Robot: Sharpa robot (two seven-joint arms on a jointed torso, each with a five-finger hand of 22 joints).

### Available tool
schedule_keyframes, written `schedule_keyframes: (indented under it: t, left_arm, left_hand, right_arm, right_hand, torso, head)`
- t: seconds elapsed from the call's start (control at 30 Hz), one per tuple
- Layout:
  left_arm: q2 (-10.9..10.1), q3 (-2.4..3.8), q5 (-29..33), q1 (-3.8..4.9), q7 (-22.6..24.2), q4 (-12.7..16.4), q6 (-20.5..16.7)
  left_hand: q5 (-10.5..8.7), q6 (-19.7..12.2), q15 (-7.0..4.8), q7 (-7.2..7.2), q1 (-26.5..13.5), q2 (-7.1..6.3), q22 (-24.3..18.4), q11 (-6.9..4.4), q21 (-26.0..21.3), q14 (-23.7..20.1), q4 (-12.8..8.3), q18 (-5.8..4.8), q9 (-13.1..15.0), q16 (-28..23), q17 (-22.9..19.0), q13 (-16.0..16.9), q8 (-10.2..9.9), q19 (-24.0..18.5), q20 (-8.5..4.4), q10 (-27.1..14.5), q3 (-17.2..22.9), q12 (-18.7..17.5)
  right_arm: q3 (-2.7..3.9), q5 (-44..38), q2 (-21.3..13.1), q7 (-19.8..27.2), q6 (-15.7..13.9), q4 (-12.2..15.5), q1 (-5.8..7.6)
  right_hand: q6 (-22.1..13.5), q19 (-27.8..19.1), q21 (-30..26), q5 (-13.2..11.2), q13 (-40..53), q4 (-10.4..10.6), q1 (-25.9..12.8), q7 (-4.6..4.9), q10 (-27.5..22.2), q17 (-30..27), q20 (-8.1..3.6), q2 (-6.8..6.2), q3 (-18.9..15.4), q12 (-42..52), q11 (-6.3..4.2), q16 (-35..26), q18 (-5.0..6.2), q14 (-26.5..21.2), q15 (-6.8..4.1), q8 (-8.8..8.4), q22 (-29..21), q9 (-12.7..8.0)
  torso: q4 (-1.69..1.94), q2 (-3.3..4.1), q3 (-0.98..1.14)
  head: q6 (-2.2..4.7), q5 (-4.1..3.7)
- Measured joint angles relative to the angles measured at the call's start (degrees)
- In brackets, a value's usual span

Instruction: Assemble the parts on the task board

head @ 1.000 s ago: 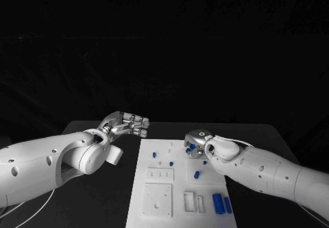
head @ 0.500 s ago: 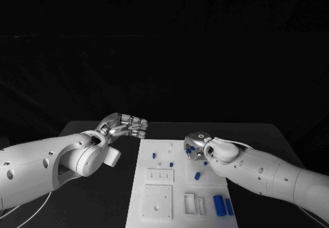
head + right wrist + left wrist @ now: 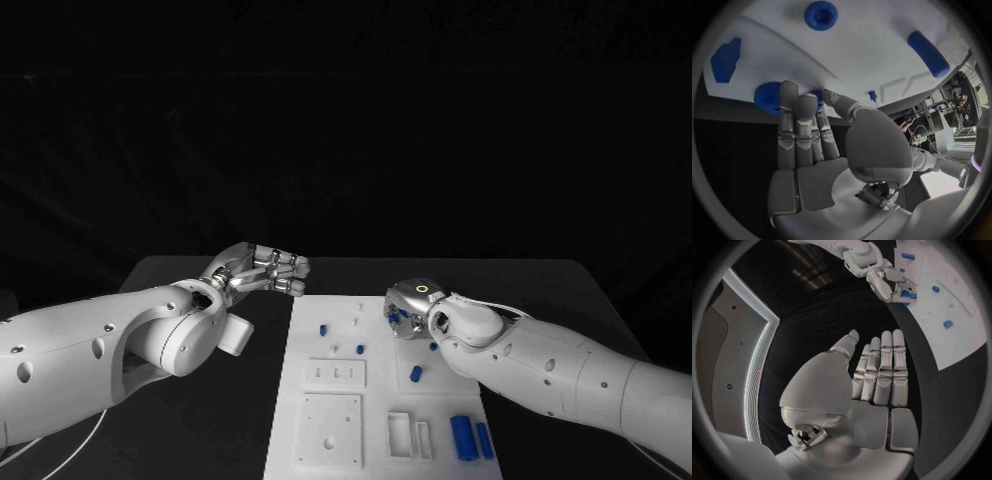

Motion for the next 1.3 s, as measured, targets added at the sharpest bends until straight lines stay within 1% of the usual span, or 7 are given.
schedule_keyframes:
  t: [0.17, 0.3, 0.47, 0.57, 0.93, 1.13, 1.3]
  left_arm:
    - [0.0, 0.0, -0.1, 0.0, 0.0, -0.1, 0.0]
    - [0.0, 0.0, -0.1, 0.0, -0.1, -0.2, 0.0]
    - [0.0, 0.0, -0.1, 0.01, -0.1, -0.3, 0.0]
    - [0.0, 0.0, -0.1, 0.01, -0.2, -0.3, 0.0]
    - [0.1, 0.0, -0.1, 0.01, -0.3, -0.4, 0.0]
    - [0.2, 0.01, -0.1, 0.01, -0.3, -0.4, 0.0]
    - [0.2, 0.01, -0.1, 0.02, -0.4, -0.4, 0.0]
  left_hand:
    - [0.0, -0.2, 0.0, -0.15, 0.0, 0.0, -0.1, 0.0, 0.0, 0.0, 0.0, 0.0, 0.0, 0.0, 0.0, 0.0, 0.0, 0.0, 0.0, 0.0, 0.0, 0.0]
    - [0.0, -0.2, 0.16, -0.19, 0.0, 0.0, -0.2, 0.0, -0.2, -0.2, 0.0, 0.0, 0.0, 0.0, 0.0, 0.0, 0.0, 0.0, 0.0, 0.0, 0.0, 0.0]
    - [0.0, -0.2, 0.22, -0.19, 0.0, 0.0, -0.1, 0.0, -0.2, -0.2, 0.0, 0.0, 0.0, 0.0, 0.0, 0.0, 0.0, 0.0, 0.0, 0.0, 0.0, 0.0]
    - [0.0, -0.2, 0.22, -0.19, 0.0, 0.0, -0.1, 0.0, -0.2, -0.2, 0.0, 0.0, 0.0, 0.0, 0.0, 0.0, 0.0, 0.0, 0.0, 0.0, 0.0, 0.0]
    - [0.0, -0.2, 0.22, -0.19, 0.0, 0.0, -0.3, 0.0, -0.2, -0.2, 0.0, 0.0, 0.0, 0.0, 0.0, 0.0, 0.0, 0.0, 0.0, 0.0, 0.0, 0.0]
    - [0.0, -0.2, 0.22, -0.19, 0.0, 0.0, -0.3, -0.01, -0.2, -0.2, 0.0, -0.01, 0.0, 0.0, 0.0, 0.0, 0.0, 0.0, 0.0, 0.0, 0.0, 0.0]
    - [0.0, -0.2, 0.22, -0.19, 0.0, 0.0, -0.3, -0.01, -0.2, -0.2, 0.0, 0.0, 0.0, 0.0, 0.0, 0.0, 0.0, 0.0, 0.0, 0.0, 0.0, 0.0]
  right_arm:
    - [-0.11, -0.2, -0.3, -0.4, -1.6, 0.9, -0.18]
    - [-0.13, -0.3, -0.6, -0.9, -2.9, 2.1, -0.47]
    - [0.25, -0.7, -0.4, -2.2, -4.6, 3.2, -0.56]
    - [0.4, -1.0, 0.1, -3.2, -5.6, 3.5, -0.41]
    - [0.55, -2.7, 2.3, -6.9, -9.6, 3.9, 0.02]
    - [0.57, -3.4, 3.1, -8.4, -11.2, 3.7, 0.2]
    - [0.56, -3.8, 3.9, -9.1, -11.9, 3.1, 0.4]
  right_hand:
    - [1.8, -0.4, 0.8, -1.1, 0.0, 0.0, 0.6, -0.61, 0.7, 0.1, -0.8, 0.56, 0.3, -0.3, 0.47, 0.5, -0.34, -0.1, -0.67, -0.3, 2.1, 0.3]
    - [2.7, -0.5, 0.8, -1.2, 0.0, 0.0, 0.7, -0.87, 1.1, 0.1, -0.92, 0.71, 0.3, -0.1, 0.86, 0.7, -0.48, -0.4, -0.95, -0.32, 3.3, 0.4]
    - [3.0, -0.4, 0.4, -1.4, 0.0, 0.0, 0.7, -1.01, 1.1, -0.3, -1.23, 0.71, 0.5, 0.1, 0.86, 1.1, -0.81, -0.2, -1.15, -0.32, 5.3, 0.4]
    - [3.0, -0.3, -0.4, -1.4, 0.0, 0.1, 0.7, -1.05, 1.1, -0.5, -1.31, 0.71, 0.7, 0.1, 0.86, 1.1, -0.5, -0.2, -1.15, -0.32, 6.3, 0.3]
    - [3.3, 0.2, -2.6, -2.0, 0.0, 0.5, 1.3, -0.93, 1.1, -1.0, -1.42, 0.11, 1.6, 0.0, 0.86, 1.4, -0.36, -0.2, -1.14, -0.33, 9.5, 0.1]
    - [3.3, 0.7, -3.3, -2.1, 0.0, 0.7, 1.3, -0.93, 1.1, -1.1, -1.48, 0.1, 1.7, 0.0, 0.85, 1.4, -0.23, -0.2, -1.14, -0.33, 10.3, 0.1]
    - [3.3, 0.8, -4.2, -2.1, 0.0, 0.7, 1.3, -0.93, 1.1, -1.2, -1.37, 0.09, 1.8, 0.0, 0.85, 1.4, -0.2, -0.2, -1.16, -0.33, 11.1, 0.1]
  torso:
    - [0.05, 0.27, 0.05]
    - [0.05, 0.43, 0.07]
    - [0.09, 0.65, 0.08]
    - [0.12, 0.77, 0.1]
    - [0.28, 1.13, 0.12]
    - [0.28, 1.3, 0.12]
    - [0.21, 1.37, 0.21]
  head:
    - [0.26, 0.03]
    - [0.52, 0.2]
    - [0.95, 0.3]
    - [1.25, 0.35]
    - [2.16, 0.69]
    - [2.39, 1.16]
    - [2.43, 1.41]
